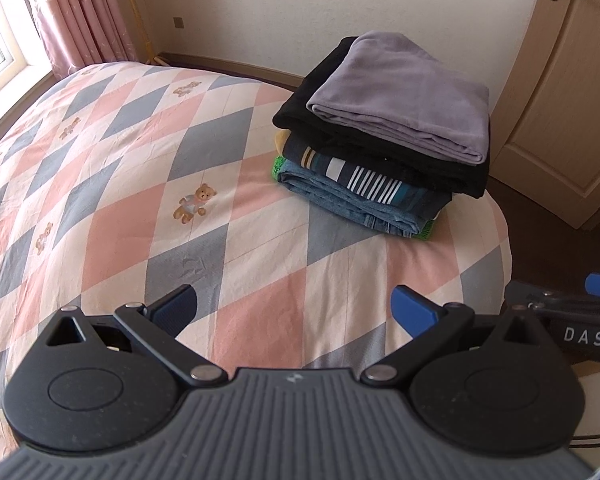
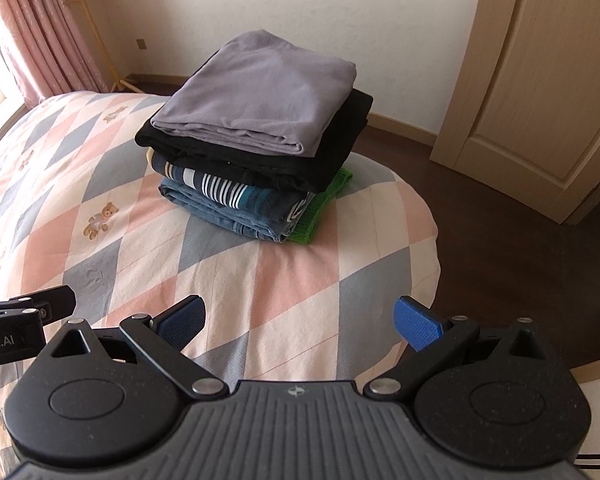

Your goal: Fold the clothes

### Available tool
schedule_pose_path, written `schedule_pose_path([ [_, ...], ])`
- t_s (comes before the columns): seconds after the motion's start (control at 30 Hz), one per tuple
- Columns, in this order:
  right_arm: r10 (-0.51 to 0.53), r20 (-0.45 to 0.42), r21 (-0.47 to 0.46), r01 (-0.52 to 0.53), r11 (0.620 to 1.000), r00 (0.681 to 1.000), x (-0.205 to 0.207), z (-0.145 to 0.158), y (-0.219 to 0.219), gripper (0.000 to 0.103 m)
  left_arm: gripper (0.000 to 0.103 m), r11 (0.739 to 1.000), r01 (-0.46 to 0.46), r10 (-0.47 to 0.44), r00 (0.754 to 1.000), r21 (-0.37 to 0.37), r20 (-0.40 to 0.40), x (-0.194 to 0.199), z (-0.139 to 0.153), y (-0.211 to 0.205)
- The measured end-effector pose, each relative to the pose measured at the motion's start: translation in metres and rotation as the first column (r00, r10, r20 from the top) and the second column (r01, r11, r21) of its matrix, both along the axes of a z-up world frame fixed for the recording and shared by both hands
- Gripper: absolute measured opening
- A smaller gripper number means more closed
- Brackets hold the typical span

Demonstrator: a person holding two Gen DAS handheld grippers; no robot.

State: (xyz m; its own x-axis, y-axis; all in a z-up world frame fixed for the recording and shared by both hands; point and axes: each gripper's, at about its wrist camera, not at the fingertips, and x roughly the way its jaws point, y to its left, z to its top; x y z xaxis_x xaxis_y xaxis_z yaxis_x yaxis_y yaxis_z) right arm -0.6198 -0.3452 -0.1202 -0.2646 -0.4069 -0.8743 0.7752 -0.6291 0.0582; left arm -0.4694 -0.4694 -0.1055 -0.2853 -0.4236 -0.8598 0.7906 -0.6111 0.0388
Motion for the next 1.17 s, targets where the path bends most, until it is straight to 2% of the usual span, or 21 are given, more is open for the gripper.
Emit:
schedule_pose_path([
  [0.57,0.030,0.036,0.045,-0.031,0.999,0.999,-0.025,-0.018,-0.025,0.103,0.102,0.999,-0.036,0.035,0.999,0.025,0.023,-0.022,-0.016,-0.024],
  [0.97,0.063,0.062,0.068,-0.067,0.995,0.996,-0.051,-0.027,-0.041,0.103,0.102,0.997,-0.070,0.068,0.997,0.033,0.045,-0.043,-0.017,-0.033],
  [1.17,0.063,0.070,0.079,-0.068,0.995,0.996,-0.065,-0.029,-0.041,0.103,0.102,0.997,-0.074,0.073,0.997,0.017,0.032,-0.052,-0.015,-0.032],
])
